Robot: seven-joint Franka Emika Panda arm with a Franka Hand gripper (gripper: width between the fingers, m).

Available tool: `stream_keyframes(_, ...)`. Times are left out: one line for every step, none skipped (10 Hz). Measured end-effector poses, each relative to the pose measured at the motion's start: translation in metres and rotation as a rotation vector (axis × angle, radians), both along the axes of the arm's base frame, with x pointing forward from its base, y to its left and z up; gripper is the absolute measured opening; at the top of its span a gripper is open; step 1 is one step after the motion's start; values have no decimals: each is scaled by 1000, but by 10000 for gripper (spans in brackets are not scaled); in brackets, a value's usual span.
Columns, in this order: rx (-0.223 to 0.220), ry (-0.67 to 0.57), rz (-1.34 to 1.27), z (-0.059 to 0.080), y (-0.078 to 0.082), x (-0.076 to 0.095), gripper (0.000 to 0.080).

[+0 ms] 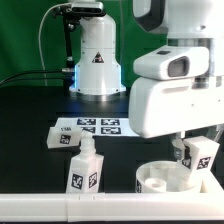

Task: Assemble stool

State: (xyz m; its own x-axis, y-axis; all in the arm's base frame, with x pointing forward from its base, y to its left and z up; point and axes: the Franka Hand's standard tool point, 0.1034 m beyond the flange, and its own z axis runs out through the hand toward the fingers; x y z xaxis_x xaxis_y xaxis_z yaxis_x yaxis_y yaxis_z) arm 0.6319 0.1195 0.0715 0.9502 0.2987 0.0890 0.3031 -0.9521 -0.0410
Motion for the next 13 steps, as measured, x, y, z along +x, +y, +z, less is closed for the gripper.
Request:
stream_keyframes(4, 6, -80, 0, -1, 0, 334)
stream_keyframes(9, 10, -136, -1, -1, 0, 334)
stream_keyframes(16, 14, -199, -1, -1, 0, 334)
stream_keyframes(38, 22, -361, -2, -3, -2, 334)
stream_keyframes(48, 19, -488, -3, -3, -3, 334)
stream_keyframes(94, 6, -646, -4, -6, -2, 334)
stream_keyframes(135, 2, -745, -3, -8, -2, 334)
stream_keyframes(134, 9, -778, -3, -8, -3, 334)
stream_keyframes(140, 14, -824, -3, -8, -3, 334)
stream_keyframes(152, 25, -902, -3, -9, -3, 335)
stream_keyframes(166, 34, -984, -3, -9, -3, 335)
stream_keyframes(199, 54, -1186, -4, -8, -5, 335)
stream_keyframes(239, 71, -1403, -5, -5, -6, 335)
